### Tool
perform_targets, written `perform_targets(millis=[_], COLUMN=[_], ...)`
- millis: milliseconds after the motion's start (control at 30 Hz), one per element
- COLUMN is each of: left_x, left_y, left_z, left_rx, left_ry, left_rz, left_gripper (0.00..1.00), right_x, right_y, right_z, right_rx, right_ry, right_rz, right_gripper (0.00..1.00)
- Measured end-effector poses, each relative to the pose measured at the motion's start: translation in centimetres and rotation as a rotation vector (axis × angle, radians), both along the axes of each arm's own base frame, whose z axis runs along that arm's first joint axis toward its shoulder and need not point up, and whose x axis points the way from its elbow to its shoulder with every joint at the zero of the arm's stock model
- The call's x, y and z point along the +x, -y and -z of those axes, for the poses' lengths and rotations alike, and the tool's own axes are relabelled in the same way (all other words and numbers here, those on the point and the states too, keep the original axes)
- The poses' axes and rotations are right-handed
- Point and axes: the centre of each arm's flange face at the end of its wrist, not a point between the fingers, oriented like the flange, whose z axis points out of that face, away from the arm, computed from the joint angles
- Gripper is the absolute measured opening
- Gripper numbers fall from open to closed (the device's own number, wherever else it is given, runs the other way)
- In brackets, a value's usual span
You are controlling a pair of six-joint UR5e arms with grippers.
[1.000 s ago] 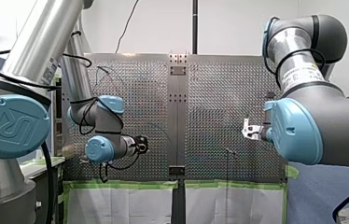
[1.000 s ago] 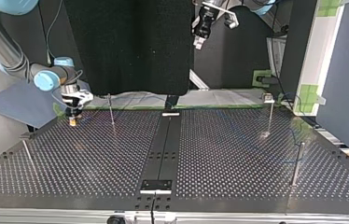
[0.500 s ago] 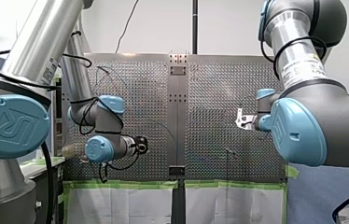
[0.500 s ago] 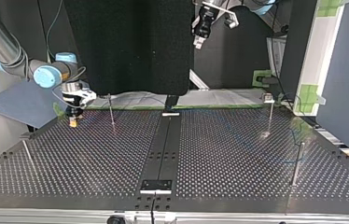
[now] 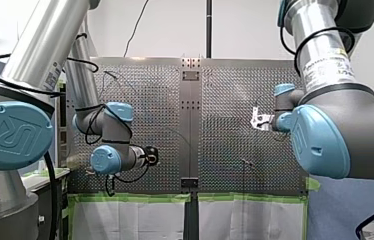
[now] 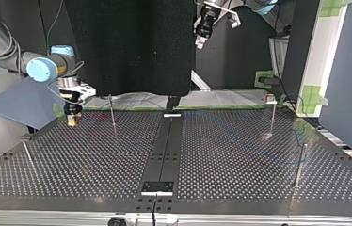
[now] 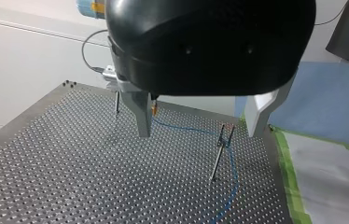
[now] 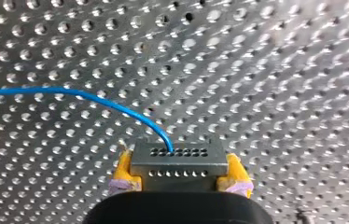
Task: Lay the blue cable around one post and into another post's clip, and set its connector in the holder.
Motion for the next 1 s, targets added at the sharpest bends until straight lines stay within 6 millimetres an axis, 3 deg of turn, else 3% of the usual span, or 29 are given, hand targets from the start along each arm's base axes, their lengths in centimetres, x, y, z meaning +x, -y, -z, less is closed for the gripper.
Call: perform_targets(millis=[300,533,833,1000], left_x=[-0.1,-0.1,-0.1,-0.2], left_y=[-0.2,-0.2,-0.3,-0.3], left_z=[0.2,0.2,0.2,0.3], left_rx=[0.011,0.011,0.020,0.022], left_ry=[-0.015,-0.016,-0.023,-0.023], left_rz=[-0.002,-0.005,-0.004,-0.004], left_gripper=[1.00,1.00,1.00,1.00], right_x=[-1.3,-3.5,-6.6,-7.7], right_y=[-0.4,-0.4,-0.9,-1.0], right_z=[-4.9,-9.4,-13.4,-14.3], right_rx=[-0.032,-0.083,-0.104,-0.105], right_ry=[0.015,0.032,0.027,0.026], right_rz=[0.004,0.029,0.078,0.097], right_gripper=[0.00,0.00,0.00,0.00])
